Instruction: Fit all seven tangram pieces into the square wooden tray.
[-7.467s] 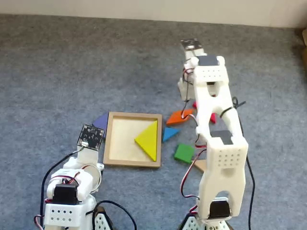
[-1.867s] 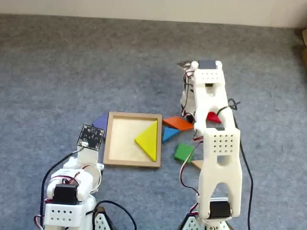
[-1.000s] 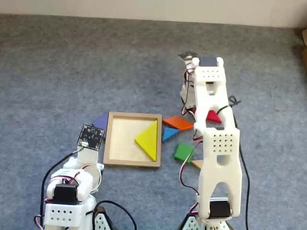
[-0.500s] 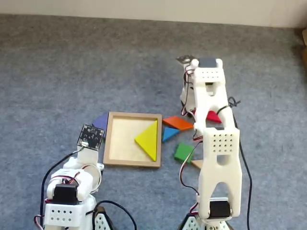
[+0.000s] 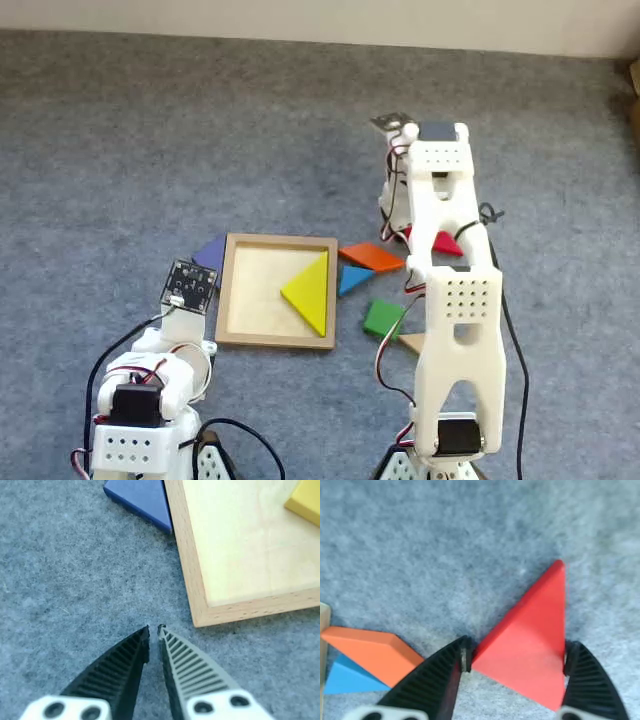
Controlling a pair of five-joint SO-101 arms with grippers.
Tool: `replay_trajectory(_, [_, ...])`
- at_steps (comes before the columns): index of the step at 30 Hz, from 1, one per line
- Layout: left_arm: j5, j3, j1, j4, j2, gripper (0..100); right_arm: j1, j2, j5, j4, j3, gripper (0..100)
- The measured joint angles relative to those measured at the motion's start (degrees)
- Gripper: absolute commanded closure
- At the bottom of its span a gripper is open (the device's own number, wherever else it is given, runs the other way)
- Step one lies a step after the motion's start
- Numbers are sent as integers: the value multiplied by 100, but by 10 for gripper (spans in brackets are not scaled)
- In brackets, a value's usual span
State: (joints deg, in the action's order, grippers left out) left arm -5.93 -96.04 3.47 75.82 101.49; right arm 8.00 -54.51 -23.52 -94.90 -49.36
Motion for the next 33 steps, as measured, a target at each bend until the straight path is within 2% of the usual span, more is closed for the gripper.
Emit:
replay_trajectory(6, [0, 0, 0, 0, 0, 949, -18, 0, 0, 26, 0, 776])
replay_trajectory(14, [0, 0, 0, 0, 0, 949, -62, 9, 0, 9, 0, 661])
replay_trajectory(24, [0, 0, 0, 0, 0, 949, -62, 9, -589, -484, 0, 656])
replay_trajectory(33, [0, 0, 0, 0, 0, 949, -62, 554, -624, -484, 167, 656])
